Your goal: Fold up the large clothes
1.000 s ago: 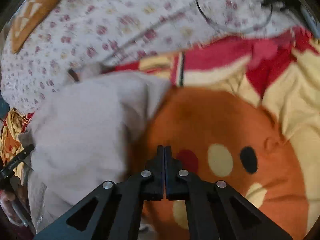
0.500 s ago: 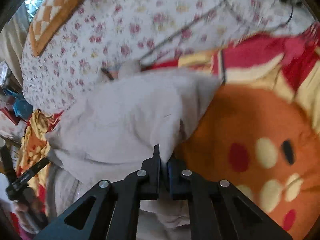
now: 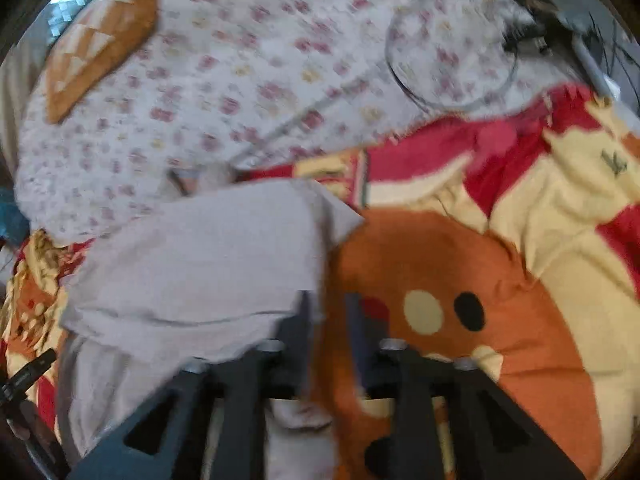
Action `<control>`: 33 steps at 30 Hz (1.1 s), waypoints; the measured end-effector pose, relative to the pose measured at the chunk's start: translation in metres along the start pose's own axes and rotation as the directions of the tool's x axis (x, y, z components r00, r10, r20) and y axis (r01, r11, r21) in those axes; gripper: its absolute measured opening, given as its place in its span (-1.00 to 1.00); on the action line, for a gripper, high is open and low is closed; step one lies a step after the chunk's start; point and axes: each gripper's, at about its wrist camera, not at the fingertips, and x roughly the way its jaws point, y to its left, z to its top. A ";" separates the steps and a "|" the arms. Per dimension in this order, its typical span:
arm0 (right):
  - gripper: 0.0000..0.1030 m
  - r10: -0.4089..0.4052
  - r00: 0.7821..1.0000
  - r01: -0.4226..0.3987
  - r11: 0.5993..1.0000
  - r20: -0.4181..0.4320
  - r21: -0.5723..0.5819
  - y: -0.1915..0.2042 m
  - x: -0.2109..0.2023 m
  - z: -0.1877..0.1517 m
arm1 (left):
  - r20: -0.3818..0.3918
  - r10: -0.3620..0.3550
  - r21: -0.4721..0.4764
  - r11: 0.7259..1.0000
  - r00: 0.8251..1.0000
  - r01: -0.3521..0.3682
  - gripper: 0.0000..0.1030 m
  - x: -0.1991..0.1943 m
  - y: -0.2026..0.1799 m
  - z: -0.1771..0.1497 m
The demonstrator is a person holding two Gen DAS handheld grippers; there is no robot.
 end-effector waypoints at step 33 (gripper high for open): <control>0.40 0.036 0.996 -0.045 0.992 -0.077 -0.121 0.008 -0.067 -0.081 | -0.021 -0.010 0.006 1.000 1.000 0.011 0.49 -0.058 0.039 -0.096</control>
